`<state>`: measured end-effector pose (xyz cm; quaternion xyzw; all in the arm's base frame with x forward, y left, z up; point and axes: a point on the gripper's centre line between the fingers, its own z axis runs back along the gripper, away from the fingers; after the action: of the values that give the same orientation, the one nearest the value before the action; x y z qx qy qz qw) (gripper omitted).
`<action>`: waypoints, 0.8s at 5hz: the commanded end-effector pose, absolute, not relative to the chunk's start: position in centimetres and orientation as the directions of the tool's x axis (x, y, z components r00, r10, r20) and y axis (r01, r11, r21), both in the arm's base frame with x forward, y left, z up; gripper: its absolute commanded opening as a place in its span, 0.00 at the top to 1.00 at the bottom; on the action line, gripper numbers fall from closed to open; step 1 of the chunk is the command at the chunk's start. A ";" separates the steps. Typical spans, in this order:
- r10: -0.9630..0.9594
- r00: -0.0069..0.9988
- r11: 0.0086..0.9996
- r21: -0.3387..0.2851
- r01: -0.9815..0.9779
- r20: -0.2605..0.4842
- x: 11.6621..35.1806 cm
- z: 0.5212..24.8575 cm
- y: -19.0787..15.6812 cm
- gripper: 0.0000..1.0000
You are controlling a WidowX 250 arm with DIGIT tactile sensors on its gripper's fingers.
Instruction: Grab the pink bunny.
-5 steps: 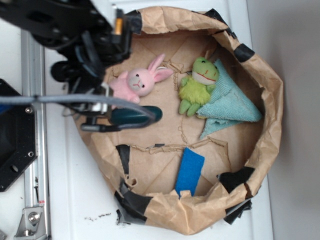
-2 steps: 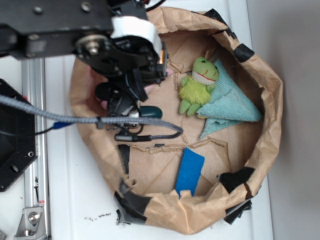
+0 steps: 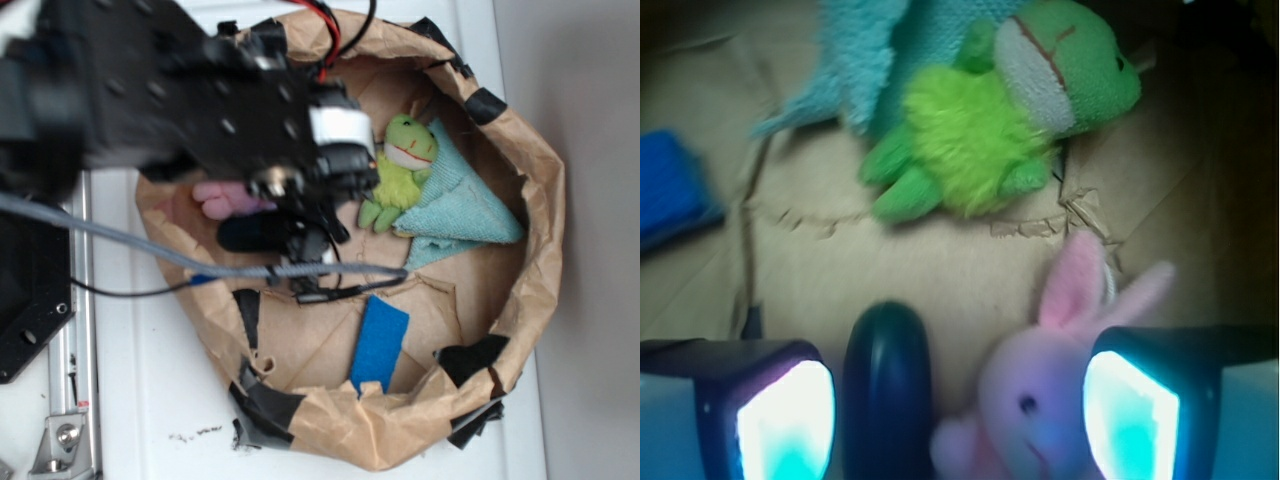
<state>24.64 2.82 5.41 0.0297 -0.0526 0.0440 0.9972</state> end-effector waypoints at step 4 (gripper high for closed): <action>0.319 0.945 0.944 0.058 -0.324 0.078 22.9 1.0 6.5 0.00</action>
<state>23.53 6.50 1.46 0.0333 -0.0477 0.1714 0.9835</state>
